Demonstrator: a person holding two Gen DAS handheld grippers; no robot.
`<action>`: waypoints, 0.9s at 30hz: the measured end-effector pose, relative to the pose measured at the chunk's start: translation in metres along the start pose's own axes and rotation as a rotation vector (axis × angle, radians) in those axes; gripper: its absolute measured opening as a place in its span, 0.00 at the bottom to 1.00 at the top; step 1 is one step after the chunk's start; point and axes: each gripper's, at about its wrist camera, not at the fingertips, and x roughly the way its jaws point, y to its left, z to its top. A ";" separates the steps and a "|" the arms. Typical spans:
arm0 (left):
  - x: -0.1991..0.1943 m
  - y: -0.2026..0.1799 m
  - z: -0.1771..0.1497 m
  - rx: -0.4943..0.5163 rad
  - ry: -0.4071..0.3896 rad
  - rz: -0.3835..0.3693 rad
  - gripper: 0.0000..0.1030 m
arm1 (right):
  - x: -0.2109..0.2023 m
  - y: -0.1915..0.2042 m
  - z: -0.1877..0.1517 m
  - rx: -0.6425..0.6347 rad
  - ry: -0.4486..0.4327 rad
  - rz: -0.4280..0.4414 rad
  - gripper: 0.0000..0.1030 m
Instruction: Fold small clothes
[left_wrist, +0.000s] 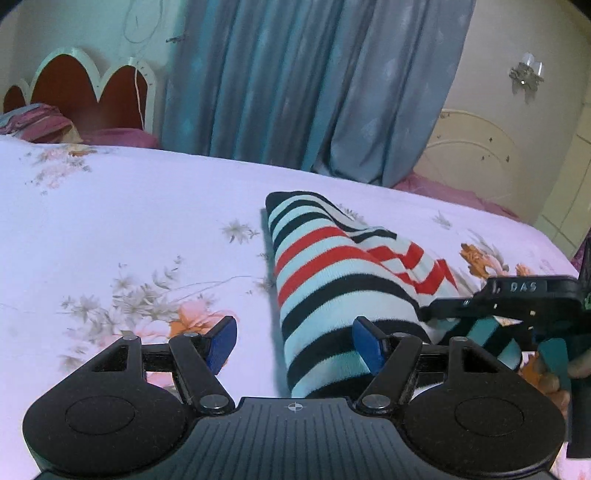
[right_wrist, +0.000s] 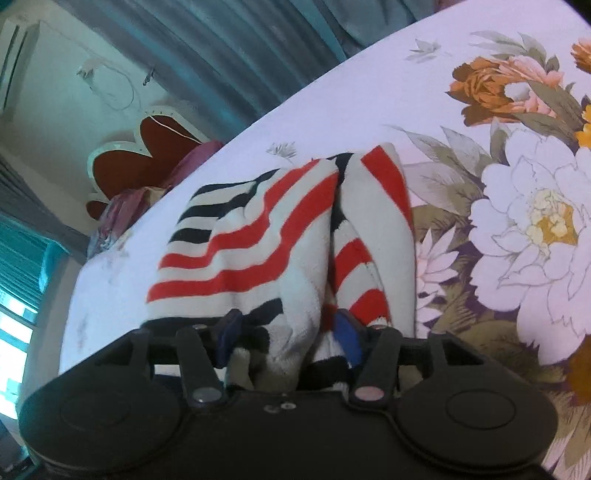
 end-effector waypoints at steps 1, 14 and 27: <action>0.003 0.000 0.000 -0.004 -0.002 -0.002 0.69 | 0.003 0.001 0.000 -0.010 0.008 -0.008 0.38; 0.017 -0.023 0.001 0.041 0.022 -0.072 0.72 | -0.052 0.031 -0.006 -0.280 -0.160 -0.176 0.20; 0.037 -0.021 -0.017 0.057 0.110 -0.089 0.75 | -0.083 0.002 -0.038 -0.177 -0.098 -0.169 0.31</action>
